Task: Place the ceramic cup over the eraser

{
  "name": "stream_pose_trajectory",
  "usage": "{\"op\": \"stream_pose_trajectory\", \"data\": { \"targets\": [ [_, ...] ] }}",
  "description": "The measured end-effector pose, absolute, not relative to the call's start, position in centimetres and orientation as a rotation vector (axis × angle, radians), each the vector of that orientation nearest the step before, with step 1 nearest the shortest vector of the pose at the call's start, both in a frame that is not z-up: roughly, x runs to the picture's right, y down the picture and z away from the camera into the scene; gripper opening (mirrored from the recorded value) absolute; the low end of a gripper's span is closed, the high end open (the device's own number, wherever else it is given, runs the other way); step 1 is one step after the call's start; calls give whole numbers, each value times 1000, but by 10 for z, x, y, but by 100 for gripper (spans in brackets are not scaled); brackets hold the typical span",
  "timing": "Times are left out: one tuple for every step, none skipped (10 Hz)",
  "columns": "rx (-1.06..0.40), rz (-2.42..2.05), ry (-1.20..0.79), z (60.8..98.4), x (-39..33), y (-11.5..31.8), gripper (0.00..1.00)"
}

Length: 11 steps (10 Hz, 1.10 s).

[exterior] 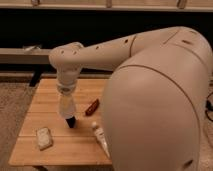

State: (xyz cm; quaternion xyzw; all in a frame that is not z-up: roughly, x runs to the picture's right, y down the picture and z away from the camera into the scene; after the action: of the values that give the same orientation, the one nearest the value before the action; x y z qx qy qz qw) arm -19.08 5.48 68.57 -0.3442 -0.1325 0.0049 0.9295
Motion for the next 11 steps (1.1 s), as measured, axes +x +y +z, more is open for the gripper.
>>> {"op": "stream_pose_trajectory", "data": {
  "targets": [
    [-713,2,-264,687,-191,59,0],
    [-722,-5,-254,689,-191,63,3],
    [-727,-7,-247,691,-192,66,10],
    [-731,-7,-238,694,-192,70,20],
    [-729,-3,-228,699,-191,74,31],
    [-726,1,-226,705,-192,79,40],
    [-728,5,-228,715,-193,86,52],
    [-730,8,-229,721,-193,89,60],
    [-732,11,-229,724,-194,91,70],
    [-737,13,-226,728,-194,94,78],
    [-741,14,-223,731,-194,96,80]
  ]
}}
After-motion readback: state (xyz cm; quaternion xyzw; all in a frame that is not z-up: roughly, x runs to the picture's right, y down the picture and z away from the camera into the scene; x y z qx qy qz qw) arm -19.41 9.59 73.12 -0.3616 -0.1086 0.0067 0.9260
